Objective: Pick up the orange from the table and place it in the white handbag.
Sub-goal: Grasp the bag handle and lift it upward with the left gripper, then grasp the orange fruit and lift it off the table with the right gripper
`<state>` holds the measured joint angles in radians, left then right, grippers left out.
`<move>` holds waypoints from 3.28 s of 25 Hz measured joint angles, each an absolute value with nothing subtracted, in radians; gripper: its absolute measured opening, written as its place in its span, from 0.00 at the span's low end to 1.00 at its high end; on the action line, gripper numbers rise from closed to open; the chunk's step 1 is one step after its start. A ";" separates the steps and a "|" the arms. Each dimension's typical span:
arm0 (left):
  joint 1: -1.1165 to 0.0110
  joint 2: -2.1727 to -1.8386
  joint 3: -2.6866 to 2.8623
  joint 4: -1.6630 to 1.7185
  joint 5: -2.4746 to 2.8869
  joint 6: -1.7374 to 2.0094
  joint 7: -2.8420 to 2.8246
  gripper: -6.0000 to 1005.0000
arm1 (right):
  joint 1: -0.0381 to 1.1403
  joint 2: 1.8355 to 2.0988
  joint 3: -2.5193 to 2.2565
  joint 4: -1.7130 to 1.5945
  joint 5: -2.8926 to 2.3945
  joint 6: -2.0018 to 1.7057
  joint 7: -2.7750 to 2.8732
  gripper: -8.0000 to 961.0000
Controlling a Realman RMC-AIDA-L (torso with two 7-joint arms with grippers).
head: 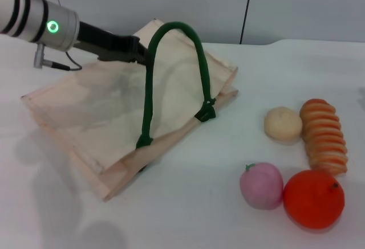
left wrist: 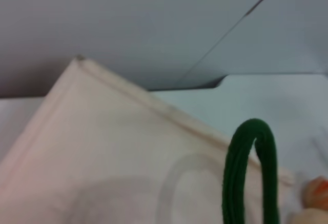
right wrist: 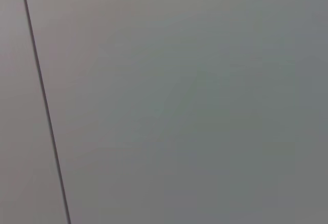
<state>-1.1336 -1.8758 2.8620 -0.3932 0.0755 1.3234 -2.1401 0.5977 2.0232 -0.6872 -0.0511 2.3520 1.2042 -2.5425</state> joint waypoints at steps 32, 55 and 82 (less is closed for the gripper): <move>-1.149 -1.864 2.864 -0.655 -0.291 1.672 -2.019 0.04 | 0.550 1.900 -0.680 -0.353 1.605 1.418 -1.975 0.87; -1.169 -1.839 2.864 -0.704 -0.367 1.708 -2.017 0.03 | 0.523 1.885 -0.675 -0.615 1.126 1.596 -1.691 0.88; -1.110 -1.828 2.864 -0.716 -0.397 1.678 -2.020 0.03 | 0.474 2.021 -0.613 -1.013 0.818 1.876 -1.540 0.87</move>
<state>-1.1104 -1.8285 2.8640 -0.7164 -0.3970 1.6776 -2.0201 0.4744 2.0212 -0.6126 -1.0126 0.8183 1.8757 -1.5399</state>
